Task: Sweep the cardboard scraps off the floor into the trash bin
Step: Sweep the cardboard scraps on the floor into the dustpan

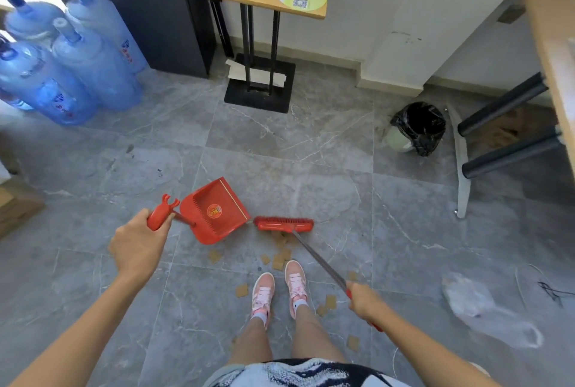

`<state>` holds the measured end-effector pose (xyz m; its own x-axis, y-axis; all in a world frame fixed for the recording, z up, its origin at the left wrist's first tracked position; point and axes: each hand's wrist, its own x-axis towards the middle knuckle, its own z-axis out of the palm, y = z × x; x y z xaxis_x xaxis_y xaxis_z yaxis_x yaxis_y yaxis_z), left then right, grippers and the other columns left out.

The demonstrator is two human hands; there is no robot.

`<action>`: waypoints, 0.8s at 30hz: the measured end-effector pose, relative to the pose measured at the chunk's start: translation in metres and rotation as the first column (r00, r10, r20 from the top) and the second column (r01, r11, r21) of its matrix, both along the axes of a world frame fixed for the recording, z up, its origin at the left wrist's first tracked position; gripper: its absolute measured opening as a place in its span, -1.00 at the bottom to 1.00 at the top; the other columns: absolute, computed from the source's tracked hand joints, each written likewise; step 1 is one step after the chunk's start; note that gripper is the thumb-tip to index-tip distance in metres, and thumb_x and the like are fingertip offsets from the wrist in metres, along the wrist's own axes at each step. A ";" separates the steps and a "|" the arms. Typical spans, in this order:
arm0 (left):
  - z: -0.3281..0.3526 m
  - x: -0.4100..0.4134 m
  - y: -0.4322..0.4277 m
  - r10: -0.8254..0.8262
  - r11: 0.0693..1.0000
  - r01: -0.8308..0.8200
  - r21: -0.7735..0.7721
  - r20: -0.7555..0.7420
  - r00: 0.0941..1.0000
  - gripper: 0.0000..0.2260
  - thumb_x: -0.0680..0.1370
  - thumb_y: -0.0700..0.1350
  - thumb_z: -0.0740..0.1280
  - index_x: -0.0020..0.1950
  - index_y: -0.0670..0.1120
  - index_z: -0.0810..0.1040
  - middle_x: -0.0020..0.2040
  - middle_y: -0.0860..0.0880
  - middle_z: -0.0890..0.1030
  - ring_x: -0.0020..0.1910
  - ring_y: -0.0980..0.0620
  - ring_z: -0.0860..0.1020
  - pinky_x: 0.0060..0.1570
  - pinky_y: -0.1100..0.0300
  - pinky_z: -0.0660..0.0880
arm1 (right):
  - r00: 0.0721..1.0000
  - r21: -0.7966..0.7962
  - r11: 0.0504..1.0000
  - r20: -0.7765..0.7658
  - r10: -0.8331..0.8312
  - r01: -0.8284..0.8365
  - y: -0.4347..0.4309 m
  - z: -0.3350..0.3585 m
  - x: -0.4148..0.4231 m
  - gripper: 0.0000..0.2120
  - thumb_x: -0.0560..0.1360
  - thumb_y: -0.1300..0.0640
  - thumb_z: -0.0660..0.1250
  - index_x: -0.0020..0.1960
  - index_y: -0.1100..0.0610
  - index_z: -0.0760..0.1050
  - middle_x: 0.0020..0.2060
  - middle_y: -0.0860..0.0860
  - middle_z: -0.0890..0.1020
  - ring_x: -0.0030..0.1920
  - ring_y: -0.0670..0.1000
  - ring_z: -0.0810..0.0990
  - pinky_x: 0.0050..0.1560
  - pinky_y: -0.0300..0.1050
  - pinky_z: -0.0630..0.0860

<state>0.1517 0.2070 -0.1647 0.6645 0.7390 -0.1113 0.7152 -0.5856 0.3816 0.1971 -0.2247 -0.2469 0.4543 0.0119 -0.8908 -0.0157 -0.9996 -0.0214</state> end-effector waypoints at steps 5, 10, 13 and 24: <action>0.001 -0.007 0.002 -0.077 0.997 0.077 0.003 -0.024 0.997 -0.61 0.50 0.17 0.36 -0.35 -0.07 0.39 -0.49 -0.11 0.44 -0.44 -0.17 0.40 -0.41 0.11 0.28 | 0.965 0.156 0.955 0.040 -0.260 0.251 -0.013 0.027 -0.036 -0.77 0.53 0.25 0.17 0.15 0.08 0.46 -0.40 -0.08 0.38 -0.42 -0.09 0.38 -0.36 -0.23 0.39; 0.004 -0.009 -0.003 -0.136 0.990 0.137 0.024 -0.027 0.990 -0.64 0.51 0.15 0.37 -0.32 -0.09 0.43 -0.43 -0.18 0.50 -0.38 -0.24 0.47 -0.38 0.08 0.31 | 0.903 0.225 0.885 0.044 -0.427 0.408 -0.039 0.047 -0.060 -0.66 0.54 0.31 0.15 0.29 0.24 0.42 -0.41 -0.04 0.34 -0.48 -0.12 0.31 -0.59 -0.40 0.25; 0.007 -0.012 -0.011 -0.174 0.984 0.175 0.027 -0.037 0.984 -0.63 0.52 0.14 0.36 -0.31 -0.10 0.43 -0.47 -0.12 0.43 -0.41 -0.18 0.40 -0.38 0.07 0.32 | 0.824 0.219 0.811 0.051 -0.565 0.542 -0.063 0.050 -0.079 -0.69 0.53 0.31 0.12 0.22 0.14 0.45 -0.44 0.01 0.34 -0.53 -0.06 0.32 -0.62 -0.30 0.31; 0.020 -0.005 -0.052 -0.244 0.969 0.243 0.038 0.017 0.970 -0.65 0.52 0.15 0.36 -0.29 -0.08 0.44 -0.45 -0.17 0.49 -0.41 -0.26 0.49 -0.40 0.06 0.40 | 0.457 0.112 0.469 0.120 -0.881 0.876 -0.140 0.037 -0.105 -0.79 0.55 0.31 0.15 -0.27 0.23 0.34 -0.55 0.11 0.36 -0.65 -0.02 0.29 -0.59 -0.31 0.27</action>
